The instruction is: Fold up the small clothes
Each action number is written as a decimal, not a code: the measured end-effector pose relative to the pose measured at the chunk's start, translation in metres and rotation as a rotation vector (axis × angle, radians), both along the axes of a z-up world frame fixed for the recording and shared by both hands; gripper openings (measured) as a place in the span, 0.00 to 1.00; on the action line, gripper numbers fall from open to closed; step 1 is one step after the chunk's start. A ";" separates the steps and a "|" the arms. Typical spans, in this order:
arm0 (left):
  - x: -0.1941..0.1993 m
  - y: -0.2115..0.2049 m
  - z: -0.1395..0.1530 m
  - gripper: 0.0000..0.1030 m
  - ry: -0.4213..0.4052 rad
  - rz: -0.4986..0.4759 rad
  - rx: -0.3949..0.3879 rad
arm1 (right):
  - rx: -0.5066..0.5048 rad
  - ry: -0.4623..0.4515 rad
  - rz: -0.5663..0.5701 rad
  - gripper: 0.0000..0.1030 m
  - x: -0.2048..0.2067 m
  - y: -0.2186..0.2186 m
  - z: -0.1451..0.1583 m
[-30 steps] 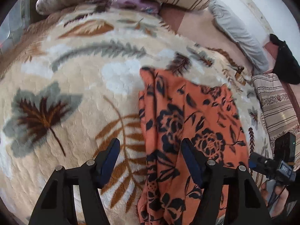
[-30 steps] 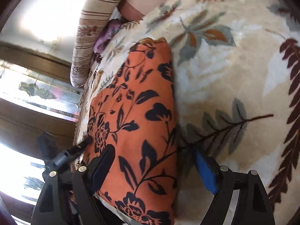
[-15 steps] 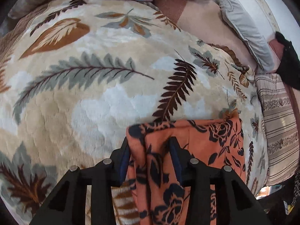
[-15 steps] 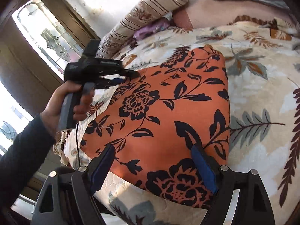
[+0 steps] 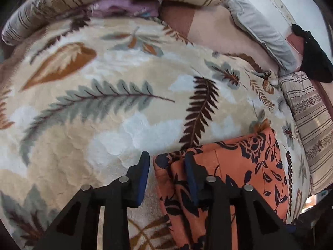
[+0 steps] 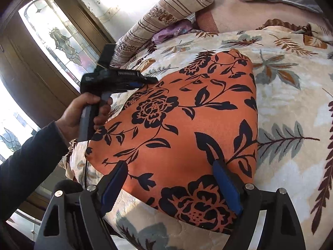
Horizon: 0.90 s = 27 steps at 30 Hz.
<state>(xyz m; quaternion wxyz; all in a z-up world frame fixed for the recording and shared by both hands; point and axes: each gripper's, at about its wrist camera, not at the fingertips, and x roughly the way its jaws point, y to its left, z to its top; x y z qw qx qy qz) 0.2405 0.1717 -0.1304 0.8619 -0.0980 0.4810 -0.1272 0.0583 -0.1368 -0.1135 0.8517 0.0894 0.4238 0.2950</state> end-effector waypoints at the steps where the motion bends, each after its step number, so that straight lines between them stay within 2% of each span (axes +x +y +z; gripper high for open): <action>1: -0.005 -0.001 0.008 0.34 -0.014 -0.006 0.006 | 0.006 0.001 0.000 0.85 0.000 0.000 0.000; 4: -0.034 -0.005 0.037 0.37 -0.068 -0.020 0.028 | 0.024 0.014 -0.004 0.85 0.000 -0.002 0.001; 6: -0.066 -0.011 0.055 0.47 -0.105 -0.031 0.031 | 0.054 0.042 -0.012 0.85 0.000 -0.007 0.004; 9: -0.118 -0.026 0.068 0.51 -0.144 -0.059 0.046 | 0.137 0.075 -0.055 0.85 -0.006 -0.022 0.013; 11: -0.146 -0.040 0.064 0.51 -0.143 -0.092 0.043 | 0.219 0.105 -0.068 0.85 -0.014 -0.034 0.016; 13: -0.170 -0.045 0.052 0.51 -0.132 -0.073 0.034 | 0.289 0.159 -0.054 0.85 -0.017 -0.041 0.010; 14: -0.174 -0.048 0.037 0.51 -0.089 -0.064 0.056 | 0.324 0.206 -0.040 0.85 -0.017 -0.043 0.001; 15: -0.174 -0.049 0.017 0.51 -0.041 -0.031 0.125 | 0.348 0.271 -0.036 0.85 -0.015 -0.044 -0.013; 16: -0.172 -0.051 -0.006 0.53 0.011 0.002 0.241 | 0.367 0.324 -0.055 0.85 -0.013 -0.047 -0.025; 17: -0.172 -0.050 -0.016 0.55 0.024 0.004 0.260 | 0.429 0.364 -0.079 0.85 -0.014 -0.054 -0.033; 18: -0.176 -0.045 -0.015 0.55 0.008 0.024 0.232 | 0.464 0.378 -0.088 0.85 -0.015 -0.058 -0.032; 20: -0.183 -0.044 0.003 0.55 -0.028 0.060 0.234 | 0.437 0.329 -0.097 0.85 -0.019 -0.063 -0.014; 23: -0.192 -0.052 0.024 0.55 -0.101 0.044 0.256 | 0.438 0.268 -0.119 0.85 -0.015 -0.076 0.006; 25: -0.190 -0.056 0.029 0.55 -0.108 0.026 0.229 | 0.425 0.259 -0.162 0.85 -0.004 -0.083 0.012; 27: -0.184 -0.060 0.023 0.55 -0.100 0.030 0.236 | 0.430 0.256 -0.190 0.85 0.015 -0.090 0.013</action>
